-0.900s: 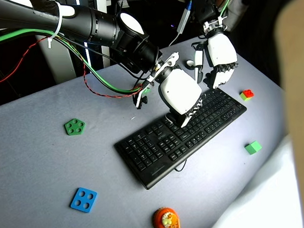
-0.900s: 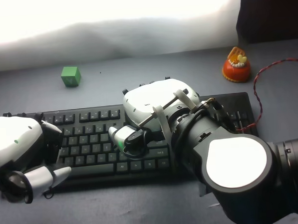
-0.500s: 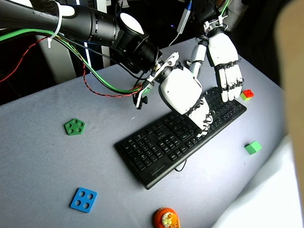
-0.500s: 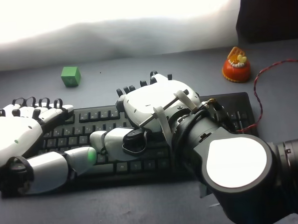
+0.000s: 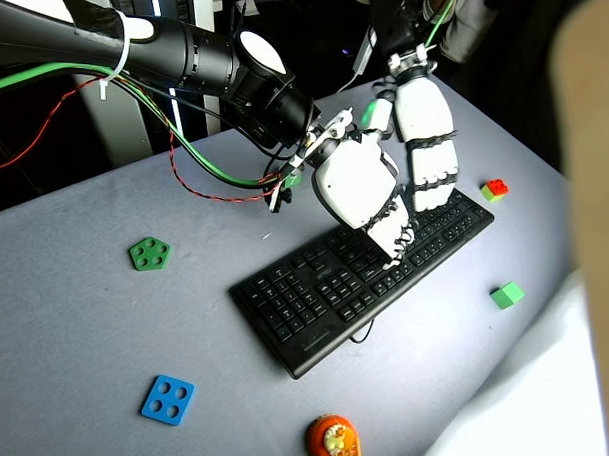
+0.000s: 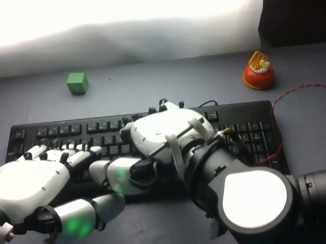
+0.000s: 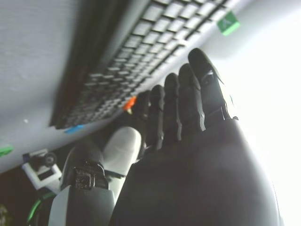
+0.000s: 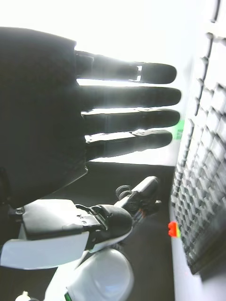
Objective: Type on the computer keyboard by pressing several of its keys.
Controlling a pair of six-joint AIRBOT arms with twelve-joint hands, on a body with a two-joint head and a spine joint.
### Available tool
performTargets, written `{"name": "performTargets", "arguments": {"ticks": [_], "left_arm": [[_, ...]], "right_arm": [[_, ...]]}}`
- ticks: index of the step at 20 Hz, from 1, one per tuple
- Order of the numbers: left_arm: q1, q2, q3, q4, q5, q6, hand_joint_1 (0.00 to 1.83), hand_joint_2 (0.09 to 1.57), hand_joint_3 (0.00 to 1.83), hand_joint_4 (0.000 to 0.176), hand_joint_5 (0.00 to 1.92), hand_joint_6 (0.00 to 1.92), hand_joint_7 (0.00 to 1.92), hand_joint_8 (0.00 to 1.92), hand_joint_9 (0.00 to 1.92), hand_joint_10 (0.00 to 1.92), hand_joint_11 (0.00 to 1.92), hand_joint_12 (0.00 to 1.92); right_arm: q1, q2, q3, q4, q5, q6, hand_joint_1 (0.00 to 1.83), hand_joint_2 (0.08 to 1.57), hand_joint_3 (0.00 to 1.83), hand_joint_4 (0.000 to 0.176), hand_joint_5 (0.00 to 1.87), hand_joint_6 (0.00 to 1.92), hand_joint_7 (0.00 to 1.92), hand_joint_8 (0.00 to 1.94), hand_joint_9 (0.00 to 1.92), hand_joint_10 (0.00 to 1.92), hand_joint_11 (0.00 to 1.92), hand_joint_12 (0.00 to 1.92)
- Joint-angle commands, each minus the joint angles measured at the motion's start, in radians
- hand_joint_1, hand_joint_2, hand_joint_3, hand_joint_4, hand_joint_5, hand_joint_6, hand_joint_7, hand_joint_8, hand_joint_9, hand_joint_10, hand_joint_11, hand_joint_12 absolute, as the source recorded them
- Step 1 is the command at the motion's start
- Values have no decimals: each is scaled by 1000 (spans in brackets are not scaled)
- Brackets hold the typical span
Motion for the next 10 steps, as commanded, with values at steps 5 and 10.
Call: {"name": "performTargets", "arguments": {"ticks": [5, 10], "left_arm": [[34, -4, 18, 36, -155, -31, 0, 1221, 0, 6, 210, 9, 241, 7, 218, 22, 0, 758], [49, -14, 38, 47, -168, -44, 0, 1221, 0, 3, 234, 9, 264, 5, 248, 17, 0, 816]], "right_arm": [[-11, -3, -12, -79, -1, 23, 0, 1148, 2, 0, 448, 27, 494, 13, 460, 32, 0, 1108], [-24, -2, -31, -77, -1, 40, 0, 1141, 0, 0, 443, 18, 529, 15, 478, 31, 0, 1145]]}}
